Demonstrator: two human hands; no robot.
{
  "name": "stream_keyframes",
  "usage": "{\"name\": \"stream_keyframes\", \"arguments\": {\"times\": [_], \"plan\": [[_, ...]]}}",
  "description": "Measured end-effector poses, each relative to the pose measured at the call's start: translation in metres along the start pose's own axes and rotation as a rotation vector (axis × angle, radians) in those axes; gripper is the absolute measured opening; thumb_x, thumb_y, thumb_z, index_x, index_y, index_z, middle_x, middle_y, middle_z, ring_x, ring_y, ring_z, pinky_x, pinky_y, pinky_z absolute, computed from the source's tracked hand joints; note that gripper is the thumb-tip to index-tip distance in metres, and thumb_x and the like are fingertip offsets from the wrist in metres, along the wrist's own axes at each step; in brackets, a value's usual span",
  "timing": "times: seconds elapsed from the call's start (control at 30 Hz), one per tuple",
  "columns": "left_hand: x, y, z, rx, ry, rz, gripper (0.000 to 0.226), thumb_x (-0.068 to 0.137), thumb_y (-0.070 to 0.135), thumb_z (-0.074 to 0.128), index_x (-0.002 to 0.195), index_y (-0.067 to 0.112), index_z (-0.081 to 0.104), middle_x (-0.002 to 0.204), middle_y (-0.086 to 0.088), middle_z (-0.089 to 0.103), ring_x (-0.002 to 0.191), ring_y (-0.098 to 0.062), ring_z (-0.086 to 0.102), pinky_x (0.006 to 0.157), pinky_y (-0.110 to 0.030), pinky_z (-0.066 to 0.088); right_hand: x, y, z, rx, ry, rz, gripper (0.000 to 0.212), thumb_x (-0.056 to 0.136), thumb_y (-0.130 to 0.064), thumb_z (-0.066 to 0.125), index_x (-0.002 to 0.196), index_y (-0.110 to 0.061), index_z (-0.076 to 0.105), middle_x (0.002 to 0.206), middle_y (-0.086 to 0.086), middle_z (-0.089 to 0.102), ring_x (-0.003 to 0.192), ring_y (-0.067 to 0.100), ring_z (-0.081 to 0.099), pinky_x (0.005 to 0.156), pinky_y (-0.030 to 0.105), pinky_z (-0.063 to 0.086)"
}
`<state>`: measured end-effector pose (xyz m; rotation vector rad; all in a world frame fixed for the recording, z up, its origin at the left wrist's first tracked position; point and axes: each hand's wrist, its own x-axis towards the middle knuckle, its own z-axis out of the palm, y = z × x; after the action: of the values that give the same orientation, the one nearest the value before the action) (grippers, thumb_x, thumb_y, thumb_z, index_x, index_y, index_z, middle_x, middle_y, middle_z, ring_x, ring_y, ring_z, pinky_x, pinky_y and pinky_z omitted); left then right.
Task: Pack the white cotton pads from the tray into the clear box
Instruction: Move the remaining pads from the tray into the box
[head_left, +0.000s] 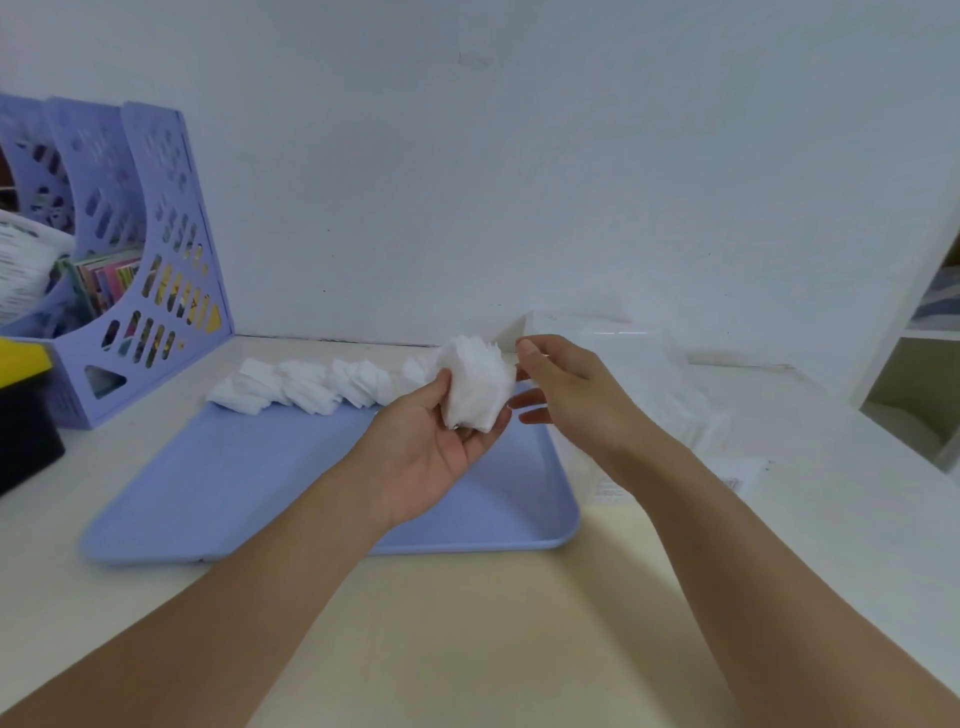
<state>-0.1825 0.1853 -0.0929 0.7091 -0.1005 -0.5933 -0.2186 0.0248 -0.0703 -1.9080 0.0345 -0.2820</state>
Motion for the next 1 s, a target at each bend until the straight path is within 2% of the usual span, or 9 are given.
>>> {"name": "stream_keyframes", "arguments": {"times": [0.07,0.17,0.33,0.6,0.77,0.83,0.9,0.93,1.0], "plan": [[0.0,0.002,0.0,-0.011,-0.006,0.0,0.039,0.108,0.028,0.041,0.132,0.003,0.058,0.12,-0.015,0.072,0.103,-0.023,0.072,0.083,-0.034,0.062,-0.001,-0.001,-0.005,0.046,-0.011,0.007,0.031,0.106,-0.032,0.053,0.118,-0.009,0.068,0.103,0.013,0.074,0.079,0.022,0.071,0.075,0.032,0.06],[-0.001,0.003,0.0,0.018,-0.039,-0.022,0.041,0.108,0.03,0.039,0.131,0.003,0.059,0.123,-0.015,0.071,0.112,-0.025,0.069,0.088,-0.033,0.06,-0.004,-0.003,-0.005,0.111,-0.074,0.009,0.028,0.105,-0.025,0.056,0.104,-0.003,0.074,0.096,0.02,0.075,0.075,0.024,0.07,0.072,0.031,0.06],[-0.003,0.003,0.003,0.037,-0.054,-0.013,0.038,0.108,0.029,0.037,0.124,0.005,0.062,0.119,-0.014,0.073,0.1,-0.021,0.074,0.091,-0.031,0.058,-0.004,-0.005,-0.005,0.197,-0.08,0.059,0.043,0.1,-0.04,0.061,0.106,0.001,0.075,0.101,0.019,0.075,0.081,0.022,0.072,0.069,0.026,0.059],[-0.004,0.003,0.003,-0.011,-0.095,-0.034,0.041,0.109,0.03,0.036,0.128,0.003,0.059,0.123,-0.017,0.071,0.105,-0.025,0.073,0.095,-0.035,0.057,-0.002,-0.001,-0.01,0.253,-0.103,0.072,0.018,0.1,-0.018,0.064,0.101,-0.003,0.075,0.095,0.012,0.075,0.079,0.017,0.07,0.067,0.023,0.055],[0.002,0.002,-0.001,-0.018,-0.06,-0.019,0.041,0.108,0.031,0.039,0.133,0.004,0.057,0.126,-0.016,0.069,0.113,-0.026,0.069,0.099,-0.037,0.054,-0.002,0.002,-0.008,0.122,-0.089,0.064,0.007,0.096,-0.01,0.067,0.092,-0.006,0.072,0.089,0.013,0.074,0.077,0.015,0.069,0.064,0.023,0.052],[0.009,0.002,-0.004,0.086,0.069,0.128,0.038,0.108,0.028,0.042,0.135,0.005,0.055,0.128,-0.013,0.068,0.105,-0.025,0.072,0.089,-0.037,0.059,0.003,0.0,-0.015,0.172,0.043,0.023,0.014,0.098,-0.007,0.063,0.085,-0.009,0.066,0.079,0.011,0.07,0.067,0.016,0.068,0.061,0.025,0.051],[0.014,0.002,-0.011,0.408,0.275,0.366,0.028,0.107,0.026,0.046,0.128,0.01,0.056,0.127,-0.008,0.065,0.09,-0.016,0.074,0.087,-0.038,0.06,0.004,-0.005,-0.032,0.288,0.17,-0.049,0.018,0.099,-0.006,0.061,0.083,-0.011,0.064,0.07,0.004,0.067,0.06,0.012,0.063,0.06,0.024,0.049],[0.014,0.002,-0.013,0.599,0.317,0.459,0.023,0.107,0.027,0.046,0.122,0.014,0.056,0.123,-0.004,0.065,0.083,-0.012,0.074,0.09,-0.042,0.059,0.003,-0.008,-0.041,0.357,0.151,-0.089,0.017,0.099,-0.007,0.06,0.084,-0.012,0.065,0.068,0.001,0.066,0.06,0.01,0.06,0.061,0.023,0.049],[0.008,-0.001,-0.012,0.789,0.275,0.52,0.017,0.107,0.029,0.046,0.113,0.015,0.055,0.114,-0.002,0.064,0.076,-0.01,0.074,0.085,-0.045,0.059,-0.005,-0.015,-0.046,0.434,-0.064,-0.134,0.012,0.098,-0.01,0.062,0.088,-0.013,0.069,0.072,0.001,0.064,0.063,0.011,0.056,0.065,0.022,0.049]]}}
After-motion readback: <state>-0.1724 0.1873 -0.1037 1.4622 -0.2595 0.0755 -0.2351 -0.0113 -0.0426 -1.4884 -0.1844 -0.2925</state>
